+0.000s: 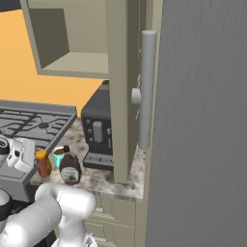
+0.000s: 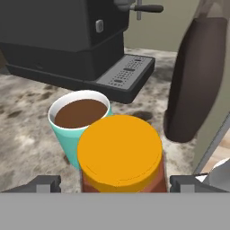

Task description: Pick the syrup bottle and honey bottle from the cabinet and place them next to the mug.

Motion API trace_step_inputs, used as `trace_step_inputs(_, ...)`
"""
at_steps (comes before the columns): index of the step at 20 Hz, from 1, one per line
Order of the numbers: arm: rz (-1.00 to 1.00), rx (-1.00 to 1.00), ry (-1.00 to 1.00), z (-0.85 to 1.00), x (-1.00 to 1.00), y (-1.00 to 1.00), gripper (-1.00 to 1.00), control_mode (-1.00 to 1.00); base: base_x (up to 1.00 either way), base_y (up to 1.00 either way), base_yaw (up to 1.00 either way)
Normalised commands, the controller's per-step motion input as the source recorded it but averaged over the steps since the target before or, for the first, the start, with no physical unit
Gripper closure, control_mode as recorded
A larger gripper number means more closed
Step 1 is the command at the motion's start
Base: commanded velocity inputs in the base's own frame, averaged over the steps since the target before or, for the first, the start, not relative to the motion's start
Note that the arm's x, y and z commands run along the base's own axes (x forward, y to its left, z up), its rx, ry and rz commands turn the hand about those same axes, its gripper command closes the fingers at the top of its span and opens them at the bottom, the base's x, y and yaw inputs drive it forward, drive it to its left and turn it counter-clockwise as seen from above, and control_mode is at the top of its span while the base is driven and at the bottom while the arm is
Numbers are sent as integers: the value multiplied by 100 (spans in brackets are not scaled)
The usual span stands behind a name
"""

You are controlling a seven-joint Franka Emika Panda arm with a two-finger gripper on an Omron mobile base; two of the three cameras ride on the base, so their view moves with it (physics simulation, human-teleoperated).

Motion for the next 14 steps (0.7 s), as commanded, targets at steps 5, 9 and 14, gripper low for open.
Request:
trace_step_inputs(5, 0, 0, 0, 0, 0, 0, -100, -100, 0, 0, 0)
trace_step_inputs(9, 0, 0, -1, 1, -1, 0, -100, -100, 0, 0, 0)
trace_step_inputs(14, 0, 0, 0, 20, -18, 0, -100, -100, 0, 0, 0)
